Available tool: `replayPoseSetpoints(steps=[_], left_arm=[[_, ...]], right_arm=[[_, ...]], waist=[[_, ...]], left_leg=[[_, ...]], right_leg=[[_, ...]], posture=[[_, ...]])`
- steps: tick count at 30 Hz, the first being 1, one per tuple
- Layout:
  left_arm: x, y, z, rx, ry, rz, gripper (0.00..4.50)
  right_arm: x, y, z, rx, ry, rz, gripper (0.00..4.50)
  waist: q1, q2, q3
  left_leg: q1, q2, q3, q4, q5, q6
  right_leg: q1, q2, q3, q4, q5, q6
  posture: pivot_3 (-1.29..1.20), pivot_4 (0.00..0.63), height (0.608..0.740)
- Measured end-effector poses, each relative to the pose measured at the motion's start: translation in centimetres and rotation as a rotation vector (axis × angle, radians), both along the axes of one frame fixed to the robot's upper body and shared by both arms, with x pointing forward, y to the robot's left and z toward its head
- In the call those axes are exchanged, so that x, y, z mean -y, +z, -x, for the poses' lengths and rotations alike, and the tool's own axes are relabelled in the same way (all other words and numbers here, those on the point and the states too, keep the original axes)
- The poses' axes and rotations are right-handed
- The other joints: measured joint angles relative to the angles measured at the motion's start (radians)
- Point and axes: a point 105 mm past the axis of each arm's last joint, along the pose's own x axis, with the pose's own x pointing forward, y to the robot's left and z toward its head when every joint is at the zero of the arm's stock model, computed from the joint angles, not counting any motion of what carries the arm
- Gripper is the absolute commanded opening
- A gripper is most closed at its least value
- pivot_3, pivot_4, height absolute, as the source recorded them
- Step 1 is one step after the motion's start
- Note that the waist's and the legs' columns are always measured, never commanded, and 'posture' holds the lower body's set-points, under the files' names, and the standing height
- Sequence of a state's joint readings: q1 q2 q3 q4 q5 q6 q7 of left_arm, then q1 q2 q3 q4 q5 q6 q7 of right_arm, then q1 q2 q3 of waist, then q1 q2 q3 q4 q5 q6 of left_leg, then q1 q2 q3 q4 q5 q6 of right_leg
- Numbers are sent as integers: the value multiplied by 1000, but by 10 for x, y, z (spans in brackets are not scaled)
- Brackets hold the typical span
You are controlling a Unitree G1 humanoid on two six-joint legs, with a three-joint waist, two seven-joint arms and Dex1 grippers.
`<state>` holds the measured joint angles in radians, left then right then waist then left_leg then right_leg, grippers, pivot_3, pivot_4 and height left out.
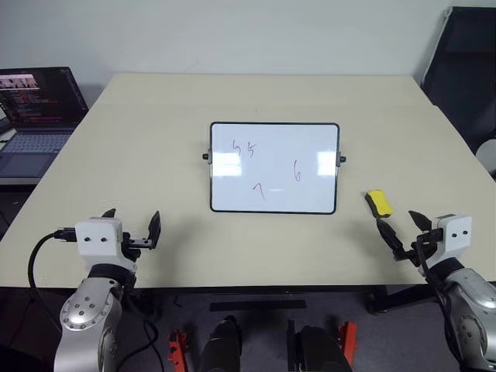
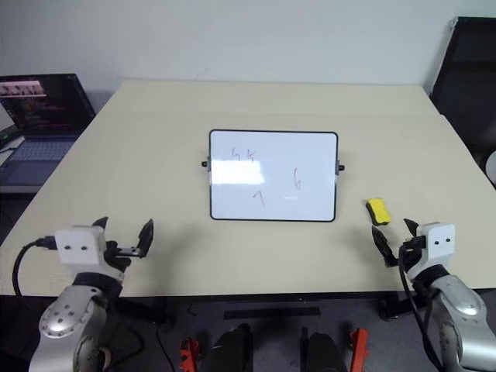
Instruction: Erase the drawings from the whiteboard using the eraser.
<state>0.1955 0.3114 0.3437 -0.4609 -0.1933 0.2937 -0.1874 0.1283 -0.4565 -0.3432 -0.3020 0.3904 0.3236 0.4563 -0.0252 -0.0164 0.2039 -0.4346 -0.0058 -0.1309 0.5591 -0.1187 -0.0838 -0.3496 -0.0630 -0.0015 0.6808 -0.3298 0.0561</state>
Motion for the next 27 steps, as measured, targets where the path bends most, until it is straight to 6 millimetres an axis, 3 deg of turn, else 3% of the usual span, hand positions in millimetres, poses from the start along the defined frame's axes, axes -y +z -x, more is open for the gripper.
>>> replayPoseSetpoints(steps=[9, 14, 19, 23, 27], left_arm=[[17, -4, -4, 2, -68, -10, 4500], [26, 22, -16, 50, -203, -91, 4500], [43, 57, -26, 78, -448, -191, 4500], [66, 77, -31, 52, -687, -245, 4500], [96, 81, -29, -11, -946, -262, 4500]], right_arm=[[2, -2, -6, -53, 30, 31, 4449], [-7, 15, -12, -32, 102, 28, 4449], [-15, 30, -22, -32, 151, 11, 4449], [-10, 28, -29, -84, 112, 9, 4449], [-6, 21, -36, -160, 39, -1, 4449]], waist=[[1, -1, -1], [0, -1, -1], [-1, -1, -1], [0, -1, -1], [-2, -1, 0]], left_leg=[[0, 0, 1, 1, 0, 0], [0, 1, 1, 1, 0, 0], [0, 1, 1, 0, 0, 0], [0, 1, 1, 0, 0, 0], [0, 1, 2, -1, 0, 0]], right_leg=[[0, 0, 2, 0, 0, 0], [0, 2, 2, 0, 0, -1], [0, 2, 2, 0, 0, -1], [-1, 2, 2, 0, 1, 2], [-1, 3, 2, 0, 3, 5]], posture=[[0, 150, 740], [0, 150, 740], [0, 150, 740], [0, 150, 740], [0, 150, 740]])
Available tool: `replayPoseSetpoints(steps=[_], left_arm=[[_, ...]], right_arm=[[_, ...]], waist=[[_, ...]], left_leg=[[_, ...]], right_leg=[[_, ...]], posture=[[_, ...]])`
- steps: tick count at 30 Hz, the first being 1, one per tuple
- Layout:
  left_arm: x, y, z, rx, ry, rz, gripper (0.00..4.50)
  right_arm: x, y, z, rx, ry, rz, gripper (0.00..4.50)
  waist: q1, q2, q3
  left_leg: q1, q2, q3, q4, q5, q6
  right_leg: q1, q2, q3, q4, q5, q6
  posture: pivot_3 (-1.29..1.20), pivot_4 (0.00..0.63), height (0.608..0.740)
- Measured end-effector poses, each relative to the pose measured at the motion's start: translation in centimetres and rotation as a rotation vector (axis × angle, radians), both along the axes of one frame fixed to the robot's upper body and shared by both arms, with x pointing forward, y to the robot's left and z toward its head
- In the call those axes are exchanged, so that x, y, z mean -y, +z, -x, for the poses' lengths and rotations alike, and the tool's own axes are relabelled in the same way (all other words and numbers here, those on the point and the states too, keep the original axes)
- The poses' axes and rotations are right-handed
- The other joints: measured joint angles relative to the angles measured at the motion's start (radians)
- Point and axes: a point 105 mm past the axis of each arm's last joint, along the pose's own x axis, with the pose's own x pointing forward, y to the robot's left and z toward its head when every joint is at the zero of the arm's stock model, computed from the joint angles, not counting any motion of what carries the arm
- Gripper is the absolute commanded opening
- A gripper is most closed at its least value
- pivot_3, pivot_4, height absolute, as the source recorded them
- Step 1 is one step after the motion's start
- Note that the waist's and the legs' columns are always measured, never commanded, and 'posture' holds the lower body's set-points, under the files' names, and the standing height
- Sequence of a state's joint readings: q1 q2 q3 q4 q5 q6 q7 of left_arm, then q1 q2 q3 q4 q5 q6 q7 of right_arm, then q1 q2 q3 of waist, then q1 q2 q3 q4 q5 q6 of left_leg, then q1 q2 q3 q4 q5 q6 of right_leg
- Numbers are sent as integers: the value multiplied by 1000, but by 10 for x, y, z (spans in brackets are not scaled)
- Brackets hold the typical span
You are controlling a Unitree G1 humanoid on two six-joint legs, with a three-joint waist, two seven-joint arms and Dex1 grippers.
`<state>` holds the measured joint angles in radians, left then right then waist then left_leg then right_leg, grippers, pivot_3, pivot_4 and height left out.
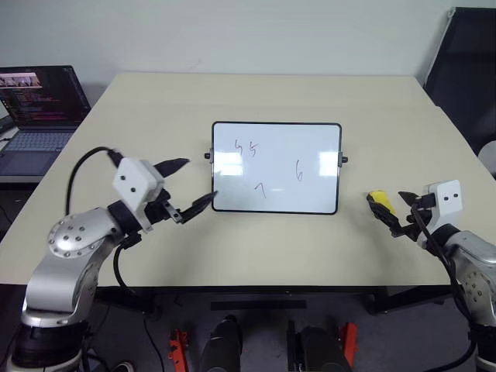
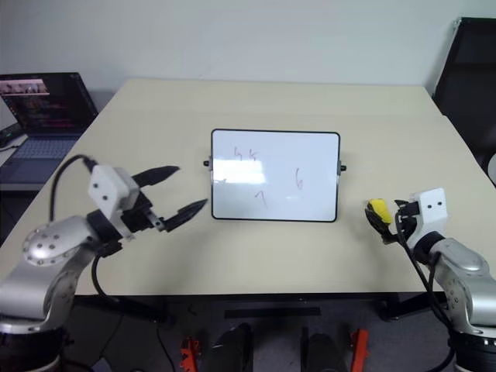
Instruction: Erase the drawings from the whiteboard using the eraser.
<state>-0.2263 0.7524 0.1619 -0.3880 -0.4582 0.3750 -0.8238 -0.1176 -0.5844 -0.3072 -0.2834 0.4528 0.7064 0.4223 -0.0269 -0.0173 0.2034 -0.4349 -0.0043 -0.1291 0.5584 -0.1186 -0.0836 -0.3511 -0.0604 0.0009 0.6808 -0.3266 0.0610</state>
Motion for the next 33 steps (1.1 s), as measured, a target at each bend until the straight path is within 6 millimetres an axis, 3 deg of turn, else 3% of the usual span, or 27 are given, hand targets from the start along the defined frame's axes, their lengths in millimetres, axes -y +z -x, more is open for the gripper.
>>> replayPoseSetpoints(steps=[7, 13, 27, 33], left_arm=[[13, 9, 0, -39, -178, -58, 4500], [6, 8, -10, -61, -151, -38, 4500], [-3, 5, -10, -73, -114, -45, 4500], [-7, 0, -9, -91, -104, -55, 4500]], right_arm=[[-9, 7, -15, -16, -48, -2, 4449], [-14, 0, -23, -50, -66, 1, 4449], [-9, -24, -35, -127, -122, -30, 4449], [-5, -26, -38, -124, -140, -20, 2443]], waist=[[-6, 0, 0], [-5, 0, 0], [-6, 0, 0], [-6, 0, 0]], left_leg=[[0, 3, 3, 0, 0, 0], [0, 3, 4, -1, 0, 0], [1, 4, 6, -1, 0, 0], [1, 4, 7, -1, 0, 0]], right_leg=[[-1, 3, 3, 1, 0, 0], [-2, 3, 5, 0, 1, 1], [-3, 4, 7, 1, 2, 1], [-3, 4, 8, 1, 3, -1]], posture=[[0, 150, 740], [0, 150, 740], [0, 150, 740], [0, 150, 740]])
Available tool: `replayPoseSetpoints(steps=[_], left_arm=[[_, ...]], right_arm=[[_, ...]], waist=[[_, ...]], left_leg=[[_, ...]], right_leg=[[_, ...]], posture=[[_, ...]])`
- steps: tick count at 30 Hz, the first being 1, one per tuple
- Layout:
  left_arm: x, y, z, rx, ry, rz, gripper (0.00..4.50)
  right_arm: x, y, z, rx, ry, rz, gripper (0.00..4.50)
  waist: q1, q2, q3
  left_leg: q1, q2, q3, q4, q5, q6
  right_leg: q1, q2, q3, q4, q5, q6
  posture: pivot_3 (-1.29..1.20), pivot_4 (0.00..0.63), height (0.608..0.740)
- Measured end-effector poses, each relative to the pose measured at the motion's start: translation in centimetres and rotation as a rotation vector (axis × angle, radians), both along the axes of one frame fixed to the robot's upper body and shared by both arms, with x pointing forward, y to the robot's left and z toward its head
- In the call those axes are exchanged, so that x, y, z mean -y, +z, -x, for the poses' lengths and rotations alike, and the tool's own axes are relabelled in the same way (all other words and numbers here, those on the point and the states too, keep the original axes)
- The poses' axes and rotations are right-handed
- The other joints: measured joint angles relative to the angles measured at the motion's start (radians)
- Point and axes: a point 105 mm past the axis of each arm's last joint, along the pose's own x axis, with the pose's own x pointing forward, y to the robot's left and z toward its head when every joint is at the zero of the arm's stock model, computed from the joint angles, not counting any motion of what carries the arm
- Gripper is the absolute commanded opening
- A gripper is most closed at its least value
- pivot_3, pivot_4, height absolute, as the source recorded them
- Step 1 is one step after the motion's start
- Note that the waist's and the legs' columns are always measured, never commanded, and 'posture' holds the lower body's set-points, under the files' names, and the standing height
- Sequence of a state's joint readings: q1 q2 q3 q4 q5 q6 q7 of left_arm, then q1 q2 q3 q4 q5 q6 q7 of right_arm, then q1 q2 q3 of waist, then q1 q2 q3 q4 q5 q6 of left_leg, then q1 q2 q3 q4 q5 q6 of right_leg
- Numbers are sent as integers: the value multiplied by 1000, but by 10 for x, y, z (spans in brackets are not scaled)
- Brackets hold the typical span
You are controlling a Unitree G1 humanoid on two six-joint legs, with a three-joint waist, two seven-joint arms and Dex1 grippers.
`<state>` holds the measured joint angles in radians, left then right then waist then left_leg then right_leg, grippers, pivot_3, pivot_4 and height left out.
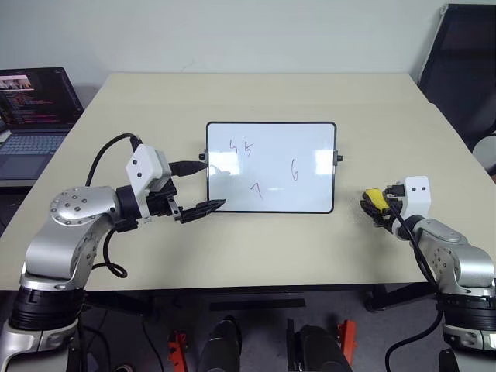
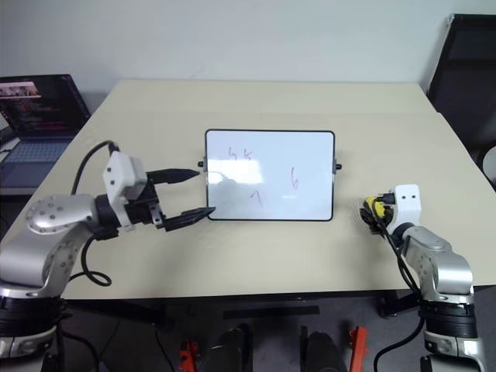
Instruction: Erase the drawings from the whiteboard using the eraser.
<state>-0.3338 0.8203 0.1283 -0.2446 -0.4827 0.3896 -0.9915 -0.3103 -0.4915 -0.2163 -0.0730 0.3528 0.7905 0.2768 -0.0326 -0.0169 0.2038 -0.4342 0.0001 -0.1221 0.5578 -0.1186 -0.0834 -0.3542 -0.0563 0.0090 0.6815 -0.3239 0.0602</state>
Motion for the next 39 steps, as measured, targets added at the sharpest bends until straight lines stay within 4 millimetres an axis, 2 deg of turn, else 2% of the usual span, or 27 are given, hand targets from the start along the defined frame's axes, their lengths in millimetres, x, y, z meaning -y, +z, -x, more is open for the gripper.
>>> replayPoseSetpoints(steps=[2, 4, 10, 16, 19, 22, 26, 27, 29, 32, 39], left_arm=[[-2, -1, 0, -7, 7, 2, 4500], [-3, -1, 0, -13, 15, 8, 4500], [-1, -6, 7, -62, -3, 38, 4500], [-2, -29, 21, -190, -15, 61, 4500], [-1, -28, 24, -191, -24, 75, 4500], [1, -26, 23, -187, -32, 91, 4500], [3, -13, 16, -146, -42, 99, 4500], [3, -11, 14, -138, -44, 101, 4500], [1, -10, 12, -139, -39, 101, 4500], [0, -13, 11, -146, -34, 93, 4500], [2, -13, 11, -147, -49, 73, 4500]], right_arm=[[0, 0, 0, 1, -2, 3, 1674], [1, 1, -1, 4, -3, 7, 1112], [-2, 5, 1, 21, 12, 20, 1063], [-7, 19, 28, 61, 124, 121, 1048], [-29, 35, 42, 115, 268, 161, 1048], [-62, 55, 45, 197, 412, 170, 1048], [-111, 75, 35, 305, 571, 236, 1048], [-118, 78, 31, 331, 585, 260, 1048], [-121, 79, 21, 351, 578, 307, 1047], [-122, 76, 1, 361, 527, 379, 1035], [-140, 80, -18, 404, 534, 432, 1018]], waist=[[0, 0, 0], [0, 0, 0], [0, 0, 0], [1, 0, 0], [1, 0, 0], [-2, 0, 0], [-1, 0, 0], [0, 0, 0], [1, -1, 0], [3, -1, 0], [0, -1, 0]], left_leg=[[0, 0, 0, 0, 0, 0], [0, 0, 0, 0, 0, 0], [0, 0, 0, 0, 0, 0], [0, 1, 1, 0, 0, 0], [1, 3, 2, 1, 0, 0], [1, 7, 5, 2, 0, 0], [2, 10, 10, 2, 0, 0], [1, 10, 10, 2, 0, 0], [1, 10, 12, 2, 0, 0], [0, 10, 12, 0, 0, 0], [0, 11, 13, 0, 0, 0]], right_leg=[[0, 0, 0, 0, 0, 0], [0, 0, 0, 0, 0, 0], [0, 0, 1, 0, 0, 0], [-1, 0, 1, 0, -1, 1], [-1, 1, 2, 0, 0, 0], [-1, 4, 4, -1, 1, -4], [-2, 5, 4, -1, 2, -6], [-2, 5, 4, -1, 2, -6], [-2, 5, 5, -2, 5, 0], [-4, 5, 5, -2, 5, 0], [-5, 5, 5, -1, 4, -1]], posture=[[0, 150, 740], [0, 150, 740], [0, 150, 740], [0, 150, 740], [0, 150, 740], [0, 150, 740], [0, 150, 740], [0, 150, 740], [0, 150, 740], [0, 150, 740], [0, 150, 740]])
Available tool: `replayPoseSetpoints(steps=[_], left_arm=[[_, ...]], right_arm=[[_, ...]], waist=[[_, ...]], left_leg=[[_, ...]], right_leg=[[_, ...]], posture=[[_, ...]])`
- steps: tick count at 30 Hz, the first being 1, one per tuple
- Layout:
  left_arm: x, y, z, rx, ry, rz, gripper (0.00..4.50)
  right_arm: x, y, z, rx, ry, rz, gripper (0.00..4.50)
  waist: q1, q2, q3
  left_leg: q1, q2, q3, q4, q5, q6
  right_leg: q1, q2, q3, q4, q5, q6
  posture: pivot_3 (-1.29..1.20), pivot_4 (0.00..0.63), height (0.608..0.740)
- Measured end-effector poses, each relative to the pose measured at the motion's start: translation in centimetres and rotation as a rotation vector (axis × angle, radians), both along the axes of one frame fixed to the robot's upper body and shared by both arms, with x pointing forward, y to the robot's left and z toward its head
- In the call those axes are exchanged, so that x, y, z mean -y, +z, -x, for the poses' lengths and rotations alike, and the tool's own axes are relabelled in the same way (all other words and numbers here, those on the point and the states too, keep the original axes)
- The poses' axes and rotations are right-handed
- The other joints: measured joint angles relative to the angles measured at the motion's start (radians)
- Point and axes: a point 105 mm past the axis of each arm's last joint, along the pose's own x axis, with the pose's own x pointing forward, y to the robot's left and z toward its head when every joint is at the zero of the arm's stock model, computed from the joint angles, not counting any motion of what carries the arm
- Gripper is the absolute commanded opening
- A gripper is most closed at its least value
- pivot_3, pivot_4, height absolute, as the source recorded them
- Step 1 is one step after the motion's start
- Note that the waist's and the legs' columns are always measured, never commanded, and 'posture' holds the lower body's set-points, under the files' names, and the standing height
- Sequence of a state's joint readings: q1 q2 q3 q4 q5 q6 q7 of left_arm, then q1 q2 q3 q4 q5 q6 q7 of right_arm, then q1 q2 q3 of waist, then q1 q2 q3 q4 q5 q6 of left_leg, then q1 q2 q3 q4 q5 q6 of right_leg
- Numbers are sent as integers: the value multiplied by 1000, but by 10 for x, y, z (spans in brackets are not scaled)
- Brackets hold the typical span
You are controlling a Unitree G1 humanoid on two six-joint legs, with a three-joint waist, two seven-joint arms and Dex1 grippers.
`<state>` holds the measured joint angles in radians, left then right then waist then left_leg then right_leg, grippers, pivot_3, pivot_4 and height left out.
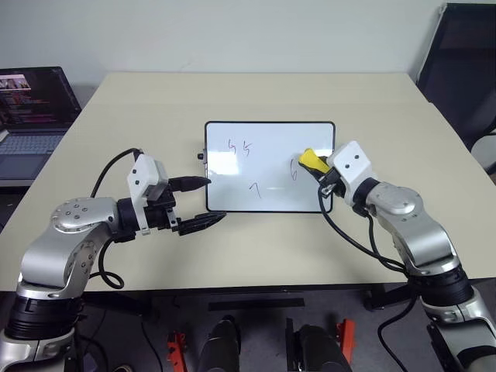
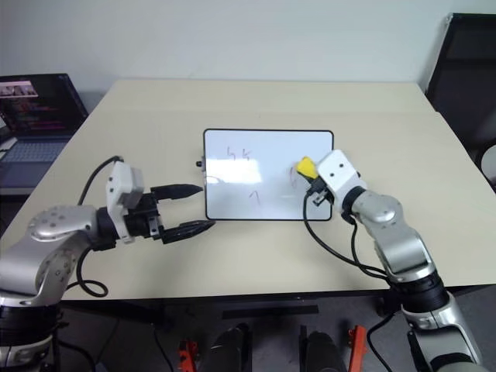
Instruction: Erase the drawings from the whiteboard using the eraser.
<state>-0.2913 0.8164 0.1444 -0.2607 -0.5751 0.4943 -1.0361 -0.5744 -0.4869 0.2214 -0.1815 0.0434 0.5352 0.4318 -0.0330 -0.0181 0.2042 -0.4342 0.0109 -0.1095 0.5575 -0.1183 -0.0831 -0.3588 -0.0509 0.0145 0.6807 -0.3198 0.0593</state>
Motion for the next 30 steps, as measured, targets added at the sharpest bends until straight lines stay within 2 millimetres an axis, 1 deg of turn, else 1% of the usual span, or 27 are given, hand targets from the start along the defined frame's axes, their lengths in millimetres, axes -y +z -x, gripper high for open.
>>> replayPoseSetpoints(steps=[4, 6, 7, 9, 10, 15, 18, 21, 24, 26, 28, 30], left_arm=[[0, 1, 0, 3, 0, -1, 4500], [0, 1, 0, 3, 1, -1, 4500], [0, 1, 0, 3, 1, -2, 4500], [0, 1, -1, 4, 3, -2, 4500], [0, 0, -1, 5, 3, -1, 4500], [1, 0, -1, 7, 3, 2, 4500], [1, 0, -1, 7, 3, 3, 4500], [1, -1, -1, 8, 5, 1, 4500], [1, -1, -2, 9, 8, -4, 4500], [1, -1, -2, 9, 8, -4, 4500], [1, -1, -2, 9, 7, -4, 4500], [1, -1, -2, 9, 7, -4, 4500]], right_arm=[[-13, -2, -7, 6, 19, 16, 1017], [-13, -5, -11, 8, 15, 48, 1017], [-13, -10, -12, -5, 17, 70, 1017], [-16, -15, -10, -16, 42, 107, 1014], [-16, -17, -9, -31, 50, 117, 1013], [-7, -27, -3, -104, 70, 169, 1012], [-6, -30, 0, -127, 82, 186, 995], [-7, -33, 4, -134, 115, 248, 995], [-10, -29, 1, -88, 105, 257, 995], [-14, -18, -9, -15, 58, 237, 995], [-11, -8, -16, 38, 15, 240, 995], [-8, -6, -18, 53, 5, 245, 995]], waist=[[-1, 0, 0], [-1, 0, 0], [0, 0, 0], [0, 0, 0], [0, 0, 0], [1, 0, 0], [0, 0, 0], [0, 0, 0], [0, 0, 0], [-4, 0, 0], [-3, 0, 0], [-2, 0, 0]], left_leg=[[0, 0, 0, 0, 0, 0], [0, 0, 0, 0, 0, 0], [0, 0, 0, 0, 0, 0], [0, 0, 0, 0, 0, 0], [0, 0, 0, 0, 0, 0], [1, 1, 0, 2, 0, 0], [1, 1, 0, 2, 0, 0], [1, 1, 0, 2, 1, 0], [1, 1, 0, 2, 1, 0], [1, 2, 1, 2, 1, 0], [1, 2, 1, 2, 1, 0], [1, 2, 1, 2, 1, 0]], right_leg=[[0, 0, 0, 0, 0, 0], [0, 0, 0, 0, 0, 0], [0, 0, 0, 0, 1, -1], [0, 0, 0, 0, 1, -2], [0, 0, 0, 0, 2, -4], [1, 0, 0, 1, 3, -2], [1, 1, 0, 1, 2, 0], [1, 1, 0, 1, 3, 0], [1, 1, 0, 1, 3, 0], [0, 1, 1, 1, 3, 0], [1, 1, 1, 1, 4, -1], [1, 1, 1, 0, 4, -2]], posture=[[0, 150, 740], [0, 150, 740], [0, 150, 740], [0, 150, 740], [0, 150, 740], [0, 150, 740], [0, 150, 740], [0, 150, 740], [0, 150, 740], [0, 150, 740], [0, 150, 740], [0, 150, 740]])
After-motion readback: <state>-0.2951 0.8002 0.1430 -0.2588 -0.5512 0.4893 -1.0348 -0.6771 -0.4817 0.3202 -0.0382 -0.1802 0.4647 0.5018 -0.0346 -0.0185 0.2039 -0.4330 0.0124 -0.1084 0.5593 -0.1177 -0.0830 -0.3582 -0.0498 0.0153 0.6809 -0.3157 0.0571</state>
